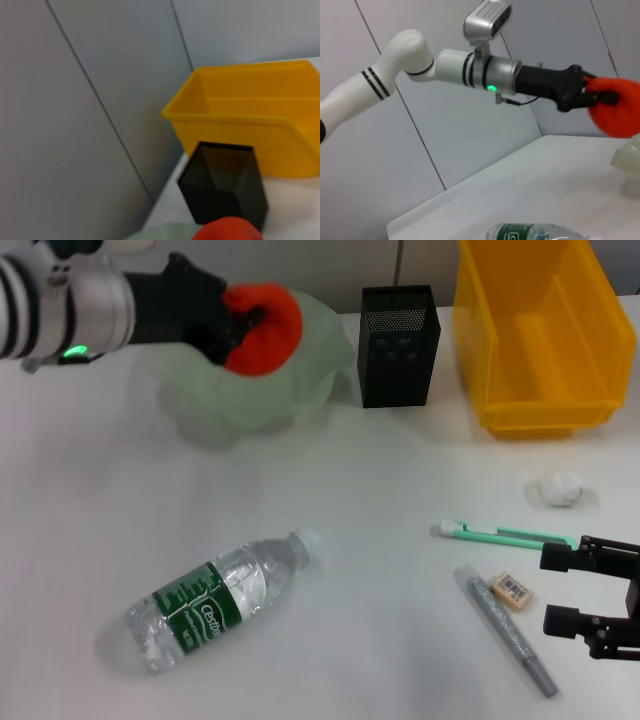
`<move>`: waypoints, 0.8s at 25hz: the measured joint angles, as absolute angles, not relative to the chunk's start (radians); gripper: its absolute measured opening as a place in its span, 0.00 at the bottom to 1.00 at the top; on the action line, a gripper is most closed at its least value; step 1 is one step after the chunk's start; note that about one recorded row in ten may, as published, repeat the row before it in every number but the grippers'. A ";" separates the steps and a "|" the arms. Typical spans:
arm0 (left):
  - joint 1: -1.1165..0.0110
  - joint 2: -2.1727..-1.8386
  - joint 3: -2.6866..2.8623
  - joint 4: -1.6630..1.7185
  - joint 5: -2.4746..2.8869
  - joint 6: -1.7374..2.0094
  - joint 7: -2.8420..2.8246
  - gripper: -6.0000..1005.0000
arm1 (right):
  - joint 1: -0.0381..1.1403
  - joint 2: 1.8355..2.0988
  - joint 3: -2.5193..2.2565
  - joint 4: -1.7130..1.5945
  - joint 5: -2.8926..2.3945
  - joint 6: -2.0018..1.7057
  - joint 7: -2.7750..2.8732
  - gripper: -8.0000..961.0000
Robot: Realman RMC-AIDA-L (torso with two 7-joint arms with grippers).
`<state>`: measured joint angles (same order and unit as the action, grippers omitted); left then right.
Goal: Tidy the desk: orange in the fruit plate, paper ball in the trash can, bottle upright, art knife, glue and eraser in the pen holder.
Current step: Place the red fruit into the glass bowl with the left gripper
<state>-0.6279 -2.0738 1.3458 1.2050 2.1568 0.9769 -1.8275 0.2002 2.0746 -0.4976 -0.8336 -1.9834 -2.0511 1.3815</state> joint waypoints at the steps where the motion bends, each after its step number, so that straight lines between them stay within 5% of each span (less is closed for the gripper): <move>1: -0.645 -2.074 1.349 1.180 2.157 0.951 -1.824 0.12 | 0.198 2.075 -0.497 -0.830 -1.984 -2.051 1.378 0.80; 8: -0.706 -2.075 1.404 1.047 2.157 0.742 -1.802 0.06 | 0.189 2.074 -0.496 -0.807 -1.985 -2.052 1.373 0.80; 20: -0.738 -2.079 1.509 0.879 2.169 0.529 -1.791 0.13 | 0.187 2.074 -0.504 -0.797 -1.985 -2.052 1.356 0.80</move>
<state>-0.7378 -2.0789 1.5086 0.8791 2.1695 0.5286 -1.7913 0.1871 2.0738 -0.5044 -0.7968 -1.9850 -2.0517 1.3561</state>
